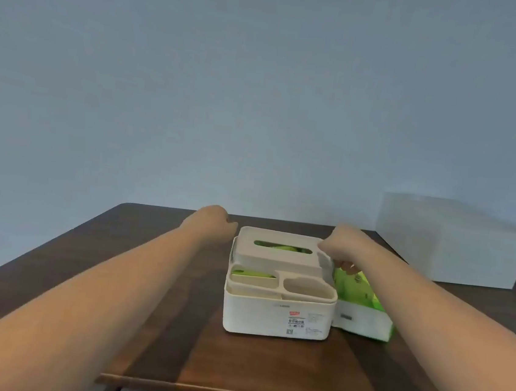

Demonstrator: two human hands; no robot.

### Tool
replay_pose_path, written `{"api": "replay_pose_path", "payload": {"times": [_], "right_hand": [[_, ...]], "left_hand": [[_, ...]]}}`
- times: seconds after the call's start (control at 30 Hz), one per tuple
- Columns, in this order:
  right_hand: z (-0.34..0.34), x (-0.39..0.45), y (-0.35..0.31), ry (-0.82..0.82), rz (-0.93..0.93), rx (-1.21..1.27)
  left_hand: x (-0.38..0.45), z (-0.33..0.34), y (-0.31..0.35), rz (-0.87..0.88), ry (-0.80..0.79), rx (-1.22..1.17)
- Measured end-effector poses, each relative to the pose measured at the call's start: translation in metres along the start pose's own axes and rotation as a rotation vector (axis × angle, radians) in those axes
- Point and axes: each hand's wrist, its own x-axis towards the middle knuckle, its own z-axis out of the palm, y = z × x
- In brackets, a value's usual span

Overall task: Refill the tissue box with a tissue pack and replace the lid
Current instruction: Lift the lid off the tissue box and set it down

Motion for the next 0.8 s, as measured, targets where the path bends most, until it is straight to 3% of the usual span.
{"api": "replay_pose_path", "payload": {"times": [0.1,0.2,0.47,0.63,0.8], "right_hand": [[0.002,-0.013,0.004,-0.168,0.067,-0.014],[0.007,-0.018,0.001,-0.181,0.071,-0.057],[0.001,-0.021,-0.011,0.008,0.056,-0.155],[-0.003,-0.010,-0.008,0.110,-0.002,0.082],[-0.017,-0.010,-0.028,0.256,-0.028,0.180]], "left_hand": [[-0.008,0.006,0.001,-0.049,-0.068,-0.066],[-0.013,0.013,0.004,-0.062,-0.151,-0.105],[-0.009,0.019,0.009,-0.070,-0.093,-0.102],[-0.004,0.018,0.007,-0.092,-0.068,-0.192],[0.005,-0.008,0.000,-0.062,0.110,-0.351]]}}
